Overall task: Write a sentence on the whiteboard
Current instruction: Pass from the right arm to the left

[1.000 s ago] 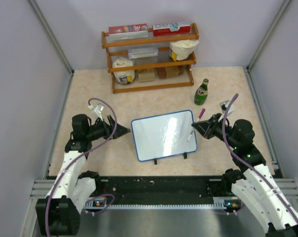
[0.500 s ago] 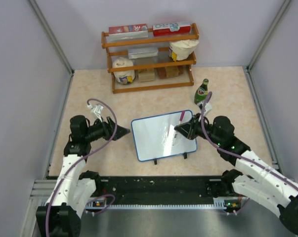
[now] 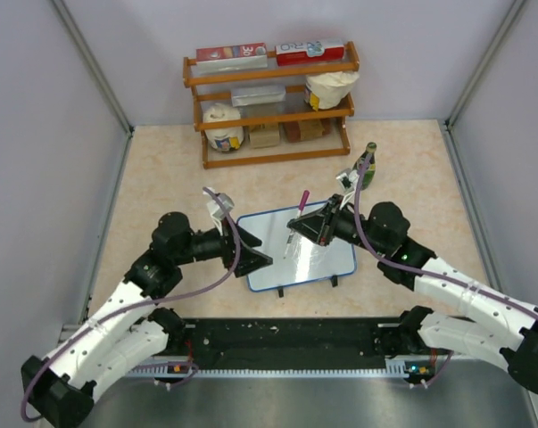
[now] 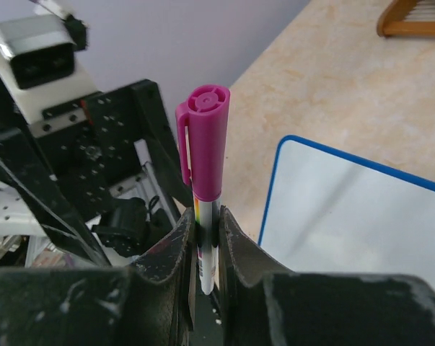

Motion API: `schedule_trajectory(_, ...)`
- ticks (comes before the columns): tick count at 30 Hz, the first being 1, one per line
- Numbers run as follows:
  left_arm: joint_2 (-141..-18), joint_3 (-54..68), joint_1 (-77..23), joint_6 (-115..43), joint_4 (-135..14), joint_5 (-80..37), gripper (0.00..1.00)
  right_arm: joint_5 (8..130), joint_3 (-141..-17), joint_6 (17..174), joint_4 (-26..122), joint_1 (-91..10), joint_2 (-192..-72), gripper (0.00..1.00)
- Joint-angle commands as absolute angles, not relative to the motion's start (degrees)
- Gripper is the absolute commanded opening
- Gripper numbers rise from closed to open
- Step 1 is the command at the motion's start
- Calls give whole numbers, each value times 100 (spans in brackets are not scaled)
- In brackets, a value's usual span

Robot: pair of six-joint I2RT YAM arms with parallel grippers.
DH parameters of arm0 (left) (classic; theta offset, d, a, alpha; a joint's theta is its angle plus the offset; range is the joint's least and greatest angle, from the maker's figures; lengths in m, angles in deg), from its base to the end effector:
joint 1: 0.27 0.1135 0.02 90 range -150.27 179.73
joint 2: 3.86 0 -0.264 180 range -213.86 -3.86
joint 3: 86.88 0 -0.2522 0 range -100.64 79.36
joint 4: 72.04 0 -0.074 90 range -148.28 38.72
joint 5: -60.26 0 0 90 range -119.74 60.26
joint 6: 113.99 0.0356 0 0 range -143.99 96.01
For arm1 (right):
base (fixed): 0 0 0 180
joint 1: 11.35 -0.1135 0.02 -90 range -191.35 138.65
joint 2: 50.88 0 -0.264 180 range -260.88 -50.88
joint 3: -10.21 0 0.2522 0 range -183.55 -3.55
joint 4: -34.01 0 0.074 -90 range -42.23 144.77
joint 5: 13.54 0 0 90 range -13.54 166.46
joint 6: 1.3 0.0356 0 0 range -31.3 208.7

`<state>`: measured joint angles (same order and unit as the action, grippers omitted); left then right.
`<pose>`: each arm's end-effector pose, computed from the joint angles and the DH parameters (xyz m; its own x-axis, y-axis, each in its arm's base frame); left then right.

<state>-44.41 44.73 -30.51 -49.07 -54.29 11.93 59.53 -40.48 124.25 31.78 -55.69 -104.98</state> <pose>0.1335 -0.1052 0.3022 -0.5340 -0.0552 -0.8437 0.7902 0.3225 -0.5212 0.1537 0.1647 0.3101 -0.5218 0.2678 -0.8099 -0.7048 0.3995 0.5862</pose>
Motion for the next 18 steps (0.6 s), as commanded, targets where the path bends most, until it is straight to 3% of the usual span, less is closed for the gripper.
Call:
schedule_trajectory(1,-5156,4201,-3761,-4781,-6214,480,84,6028,-4495,12623,2623,-5802,-10537,0)
schedule_trajectory(14,-6134,3779,-4571,-4754,-6917,163,72,6046,-4407,12720,2667,-5837,-10440,0)
schedule_trajectory(17,-6107,3778,-4579,-4763,-6935,85,63,6055,-4346,12746,2685,-5828,-10388,0)
schedule_trajectory(18,-6090,3787,-4571,-4763,-6935,58,55,6063,-4337,12746,2685,-5837,-10370,0)
